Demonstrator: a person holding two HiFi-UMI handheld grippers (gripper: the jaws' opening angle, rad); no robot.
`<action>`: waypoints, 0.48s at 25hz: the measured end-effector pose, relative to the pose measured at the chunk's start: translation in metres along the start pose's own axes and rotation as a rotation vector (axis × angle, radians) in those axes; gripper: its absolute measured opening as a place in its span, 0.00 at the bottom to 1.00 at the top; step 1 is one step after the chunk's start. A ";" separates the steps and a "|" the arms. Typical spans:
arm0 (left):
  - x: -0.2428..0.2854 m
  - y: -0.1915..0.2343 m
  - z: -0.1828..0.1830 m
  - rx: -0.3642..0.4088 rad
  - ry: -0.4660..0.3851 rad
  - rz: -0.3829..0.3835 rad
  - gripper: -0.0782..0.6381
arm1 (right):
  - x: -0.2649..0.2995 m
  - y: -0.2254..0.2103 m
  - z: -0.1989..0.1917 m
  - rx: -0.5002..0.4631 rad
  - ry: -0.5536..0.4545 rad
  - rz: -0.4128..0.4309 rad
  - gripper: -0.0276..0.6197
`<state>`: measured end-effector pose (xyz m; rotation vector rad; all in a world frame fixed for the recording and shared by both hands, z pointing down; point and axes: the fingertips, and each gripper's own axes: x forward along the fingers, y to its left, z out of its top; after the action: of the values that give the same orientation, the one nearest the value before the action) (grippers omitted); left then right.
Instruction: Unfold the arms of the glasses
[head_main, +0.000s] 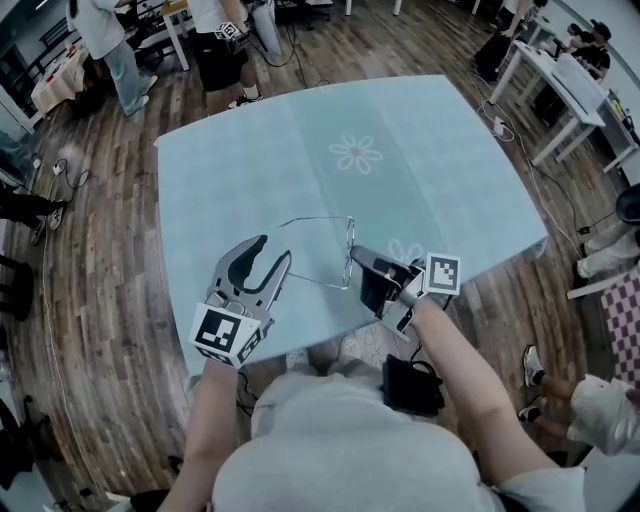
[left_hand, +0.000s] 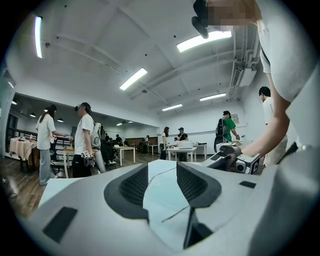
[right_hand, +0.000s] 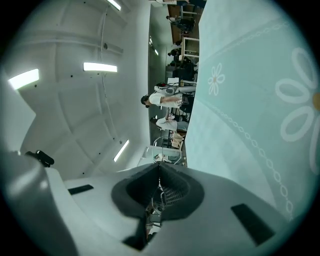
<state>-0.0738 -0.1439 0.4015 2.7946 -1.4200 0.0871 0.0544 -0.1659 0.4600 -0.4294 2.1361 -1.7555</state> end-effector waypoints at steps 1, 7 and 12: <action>-0.001 0.001 -0.001 -0.004 0.000 0.005 0.36 | 0.003 -0.001 0.000 -0.004 -0.016 -0.008 0.06; 0.001 0.000 0.001 -0.021 -0.005 0.036 0.36 | 0.010 0.001 0.008 -0.025 -0.127 -0.050 0.06; 0.003 0.001 0.004 -0.023 -0.037 0.090 0.27 | 0.012 0.002 0.011 -0.038 -0.210 -0.065 0.06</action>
<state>-0.0731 -0.1470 0.3976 2.7277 -1.5445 0.0203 0.0486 -0.1803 0.4554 -0.6685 2.0304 -1.6266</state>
